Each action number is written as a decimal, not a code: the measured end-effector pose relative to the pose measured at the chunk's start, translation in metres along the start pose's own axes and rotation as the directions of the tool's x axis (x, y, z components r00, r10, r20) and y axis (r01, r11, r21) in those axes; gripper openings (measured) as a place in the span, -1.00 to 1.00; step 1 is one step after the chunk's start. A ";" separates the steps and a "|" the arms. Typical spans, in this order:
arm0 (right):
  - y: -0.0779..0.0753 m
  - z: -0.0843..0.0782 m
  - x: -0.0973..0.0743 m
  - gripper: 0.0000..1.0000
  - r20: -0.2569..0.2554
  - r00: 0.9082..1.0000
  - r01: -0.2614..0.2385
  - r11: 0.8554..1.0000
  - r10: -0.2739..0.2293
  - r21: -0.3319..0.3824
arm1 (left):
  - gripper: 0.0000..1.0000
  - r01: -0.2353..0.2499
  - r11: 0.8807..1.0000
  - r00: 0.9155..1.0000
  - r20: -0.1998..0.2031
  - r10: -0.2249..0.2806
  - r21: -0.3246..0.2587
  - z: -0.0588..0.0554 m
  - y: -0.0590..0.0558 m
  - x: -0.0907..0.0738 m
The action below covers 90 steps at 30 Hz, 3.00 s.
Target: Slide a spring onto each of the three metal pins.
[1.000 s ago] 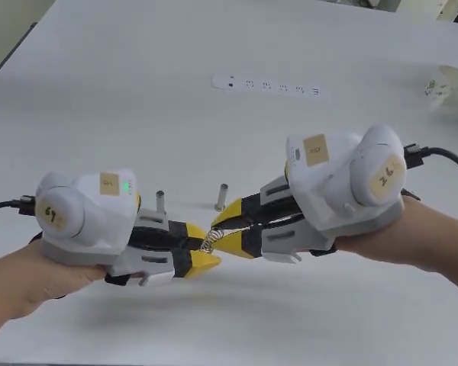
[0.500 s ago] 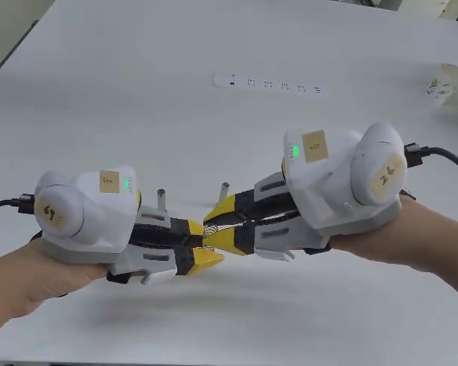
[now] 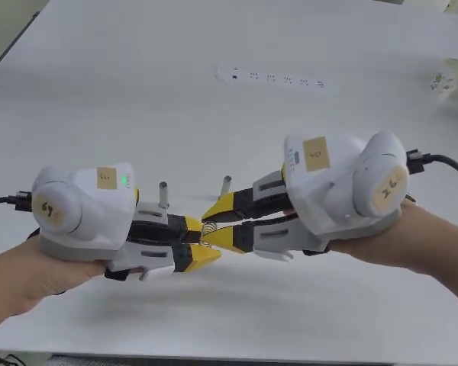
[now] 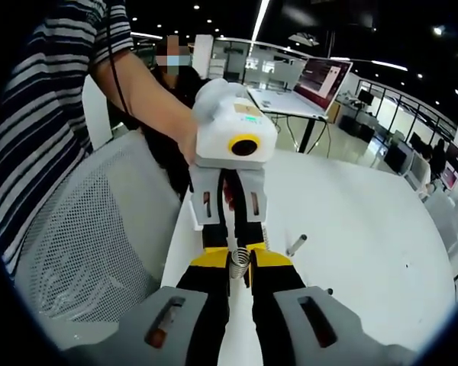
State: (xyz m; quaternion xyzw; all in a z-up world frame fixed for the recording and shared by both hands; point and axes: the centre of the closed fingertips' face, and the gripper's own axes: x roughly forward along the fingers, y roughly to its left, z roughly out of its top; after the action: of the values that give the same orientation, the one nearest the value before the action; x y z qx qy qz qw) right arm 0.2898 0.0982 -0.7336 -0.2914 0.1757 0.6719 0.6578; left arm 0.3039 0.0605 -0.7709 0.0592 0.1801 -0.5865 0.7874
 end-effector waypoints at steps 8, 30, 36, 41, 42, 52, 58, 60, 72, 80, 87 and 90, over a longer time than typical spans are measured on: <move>0.001 -0.001 0.000 -0.86 -0.021 1.000 0.001 1.000 -0.002 -0.023 | -0.89 0.000 1.000 1.000 0.018 0.000 -0.021 0.004 0.000 0.002; -0.005 -0.005 -0.003 -0.86 -0.039 0.999 0.025 0.999 -0.027 -0.037 | -0.67 -0.041 0.998 0.999 0.019 0.042 -0.049 0.002 0.006 -0.004; -0.007 -0.004 -0.003 -0.86 -0.035 0.999 0.036 0.999 -0.037 -0.038 | -0.63 -0.057 0.996 0.998 0.021 0.058 -0.063 0.001 0.009 -0.007; -0.008 -0.004 -0.004 -0.86 -0.032 0.998 0.047 0.998 -0.048 -0.036 | -0.60 -0.073 0.995 0.997 0.020 0.075 -0.073 -0.002 0.010 -0.012; -0.009 -0.005 -0.004 -0.86 -0.033 0.998 0.048 0.998 -0.049 -0.037 | -0.58 -0.077 0.994 0.997 0.020 0.079 -0.074 -0.002 0.011 -0.013; -0.014 -0.009 -0.008 -0.86 -0.045 0.996 0.072 0.997 -0.074 -0.042 | -0.43 -0.133 0.986 0.990 0.030 0.136 -0.097 -0.005 0.020 -0.029; -0.017 -0.010 -0.009 -0.86 -0.052 0.995 0.084 0.995 -0.087 -0.046 | -0.37 -0.162 0.980 0.986 0.030 0.167 -0.112 -0.010 0.024 -0.038; -0.018 -0.010 -0.010 -0.86 -0.049 0.995 0.088 0.995 -0.091 -0.044 | -0.32 -0.176 0.978 0.983 0.027 0.180 -0.116 -0.012 0.026 -0.042; -0.022 -0.014 -0.009 -0.86 -0.056 0.992 0.107 0.994 -0.109 -0.034 | -0.15 -0.244 0.958 0.968 0.020 0.250 -0.148 -0.021 0.037 -0.062; -0.025 -0.017 -0.012 -0.86 -0.059 0.991 0.122 0.992 -0.124 -0.026 | 0.08 -0.289 0.944 0.955 0.023 0.296 -0.156 -0.025 0.046 -0.072; -0.030 -0.018 -0.015 -0.86 -0.054 0.988 0.142 0.990 -0.143 -0.011 | 0.16 -0.296 0.941 0.953 0.021 0.304 -0.165 -0.027 0.048 -0.077; -0.032 -0.019 -0.017 -0.86 -0.053 0.987 0.149 0.989 -0.149 -0.005 | 0.30 -0.309 0.936 0.947 0.032 0.318 -0.166 -0.025 0.050 -0.079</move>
State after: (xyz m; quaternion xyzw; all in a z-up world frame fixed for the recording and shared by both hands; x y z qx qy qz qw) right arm 0.3236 0.0760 -0.7329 -0.3219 0.1707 0.6129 0.7011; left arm 0.3264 0.1547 -0.7721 0.0071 0.1916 -0.4386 0.8780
